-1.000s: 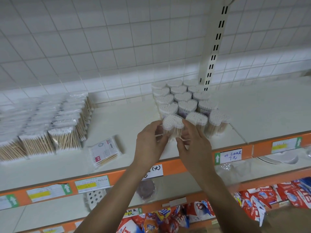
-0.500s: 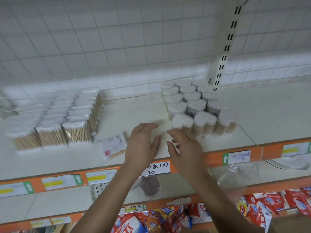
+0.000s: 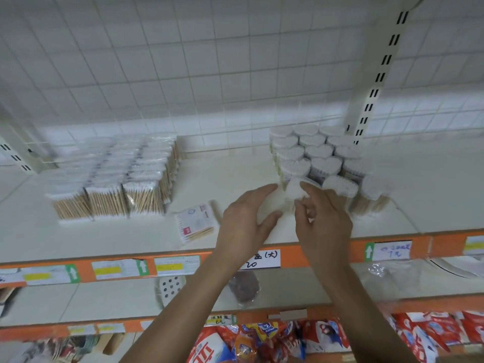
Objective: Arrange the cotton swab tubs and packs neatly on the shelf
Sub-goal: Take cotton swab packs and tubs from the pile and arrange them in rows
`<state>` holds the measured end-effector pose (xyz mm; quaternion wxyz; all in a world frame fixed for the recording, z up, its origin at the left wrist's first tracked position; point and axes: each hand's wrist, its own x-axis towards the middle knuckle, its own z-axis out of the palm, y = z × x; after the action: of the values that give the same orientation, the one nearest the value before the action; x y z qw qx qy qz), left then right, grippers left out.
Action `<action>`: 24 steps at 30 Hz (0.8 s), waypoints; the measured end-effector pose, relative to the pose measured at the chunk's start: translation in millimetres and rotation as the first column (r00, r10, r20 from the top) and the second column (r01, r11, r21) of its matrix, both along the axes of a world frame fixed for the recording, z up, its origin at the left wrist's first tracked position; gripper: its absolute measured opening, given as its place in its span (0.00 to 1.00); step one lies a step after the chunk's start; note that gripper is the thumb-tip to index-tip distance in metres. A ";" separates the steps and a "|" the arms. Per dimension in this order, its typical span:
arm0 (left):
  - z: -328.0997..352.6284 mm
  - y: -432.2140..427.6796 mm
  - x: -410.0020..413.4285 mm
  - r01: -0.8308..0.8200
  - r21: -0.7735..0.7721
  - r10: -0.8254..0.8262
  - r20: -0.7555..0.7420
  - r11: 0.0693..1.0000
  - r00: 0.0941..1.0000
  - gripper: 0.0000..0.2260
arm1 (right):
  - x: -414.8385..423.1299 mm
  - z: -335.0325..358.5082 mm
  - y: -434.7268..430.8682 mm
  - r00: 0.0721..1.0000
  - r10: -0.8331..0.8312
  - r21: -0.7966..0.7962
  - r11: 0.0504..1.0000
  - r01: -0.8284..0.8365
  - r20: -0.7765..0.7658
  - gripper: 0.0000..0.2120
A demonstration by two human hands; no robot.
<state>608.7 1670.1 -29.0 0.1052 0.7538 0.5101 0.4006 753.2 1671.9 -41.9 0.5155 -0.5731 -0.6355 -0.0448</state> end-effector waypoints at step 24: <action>-5.1 12.6 6.7 0.003 0.043 0.001 -0.082 0.999 0.997 0.19 | 5.4 4.4 -3.8 0.992 0.123 -0.102 0.987 -0.121 0.012 0.16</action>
<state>615.5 1682.7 -34.1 0.0682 0.7720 0.5049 0.3801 758.6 1668.2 -37.5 0.4818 -0.5582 -0.6753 0.0141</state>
